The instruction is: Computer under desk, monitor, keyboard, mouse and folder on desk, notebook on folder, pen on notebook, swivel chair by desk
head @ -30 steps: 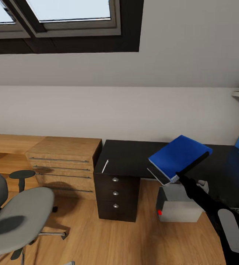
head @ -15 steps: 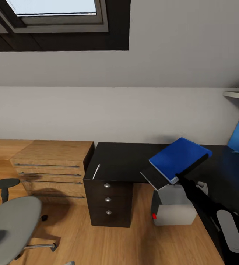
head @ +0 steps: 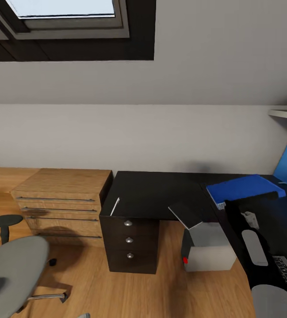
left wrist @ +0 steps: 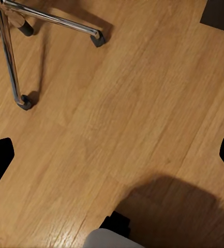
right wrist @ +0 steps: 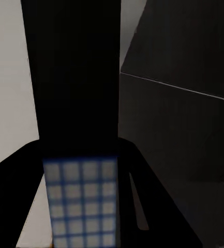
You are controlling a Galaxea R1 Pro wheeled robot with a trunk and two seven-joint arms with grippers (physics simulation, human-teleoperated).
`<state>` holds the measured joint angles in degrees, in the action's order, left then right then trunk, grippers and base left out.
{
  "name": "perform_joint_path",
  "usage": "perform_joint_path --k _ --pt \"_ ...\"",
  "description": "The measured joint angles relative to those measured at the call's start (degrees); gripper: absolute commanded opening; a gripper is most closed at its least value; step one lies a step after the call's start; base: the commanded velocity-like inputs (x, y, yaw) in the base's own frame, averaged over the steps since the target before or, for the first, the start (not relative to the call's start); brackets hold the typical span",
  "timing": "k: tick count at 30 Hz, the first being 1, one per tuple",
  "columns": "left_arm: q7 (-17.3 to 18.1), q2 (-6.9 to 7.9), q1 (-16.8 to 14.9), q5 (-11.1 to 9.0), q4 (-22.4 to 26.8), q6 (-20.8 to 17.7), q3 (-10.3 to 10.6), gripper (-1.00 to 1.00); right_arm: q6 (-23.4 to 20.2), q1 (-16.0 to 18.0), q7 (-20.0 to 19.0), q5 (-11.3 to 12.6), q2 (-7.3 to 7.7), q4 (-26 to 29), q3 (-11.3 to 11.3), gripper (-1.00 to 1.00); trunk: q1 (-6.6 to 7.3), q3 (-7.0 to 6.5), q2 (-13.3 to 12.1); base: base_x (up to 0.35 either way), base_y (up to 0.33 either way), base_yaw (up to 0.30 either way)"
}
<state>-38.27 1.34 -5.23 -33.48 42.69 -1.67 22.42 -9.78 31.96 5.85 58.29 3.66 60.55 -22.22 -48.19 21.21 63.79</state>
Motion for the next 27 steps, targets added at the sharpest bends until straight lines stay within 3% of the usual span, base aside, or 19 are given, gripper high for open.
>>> perform_joint_path --k 2,7,10,16,18,20,22,25,27 --pt "0.00 0.01 0.00 0.00 0.00 0.00 -0.01 1.00 1.66 2.72 0.68 0.51 0.02 -3.40 -0.10 -1.00 0.00 0.00 0.00 0.000 0.000 0.000" --pt "0.00 0.00 0.00 0.00 0.01 0.00 -0.02 1.00 8.05 5.86 1.33 2.88 0.05 -7.68 -0.16 -1.00 0.00 0.00 0.00 0.000 0.000 0.000" --pt "0.00 -0.01 0.00 0.00 0.01 0.00 0.03 1.00 10.52 6.42 1.49 3.53 0.08 -9.02 -0.23 -1.00 0.00 0.01 0.00 0.000 0.000 0.000" --pt "0.00 -0.08 0.00 0.11 0.01 0.00 0.17 1.00 13.18 6.73 1.44 4.15 -0.08 -16.84 -0.30 -1.00 0.00 0.01 0.00 0.000 0.000 0.000" --pt "0.00 -0.10 0.00 0.15 0.01 0.00 0.21 1.00 14.32 6.76 1.16 4.72 -0.41 -18.03 -0.29 -1.00 0.00 0.01 0.00 0.000 0.000 0.000" --pt "0.00 -0.11 0.00 0.17 0.01 0.06 0.40 1.00 15.01 6.76 0.17 6.78 -1.82 -18.64 -0.32 -1.00 0.01 0.01 0.00 0.094 0.000 0.000" --pt "-0.01 -0.11 0.01 0.31 0.01 0.32 1.24 1.00 15.13 6.77 -0.36 8.21 -2.21 -18.75 -0.35 -1.00 0.02 0.01 0.01 0.203 0.000 0.000" --pt "-0.02 -0.11 0.02 1.04 -0.48 1.85 4.63 1.00 15.23 6.77 -0.90 11.31 -2.51 -18.84 -0.33 -1.00 0.03 0.01 0.01 0.283 0.000 0.000" --pt "-0.03 -0.11 0.02 1.26 -1.07 2.47 5.59 1.00 15.21 6.77 -1.01 12.27 -2.56 -18.85 -0.32 -1.00 0.03 0.01 0.01 0.309 0.000 0.000"
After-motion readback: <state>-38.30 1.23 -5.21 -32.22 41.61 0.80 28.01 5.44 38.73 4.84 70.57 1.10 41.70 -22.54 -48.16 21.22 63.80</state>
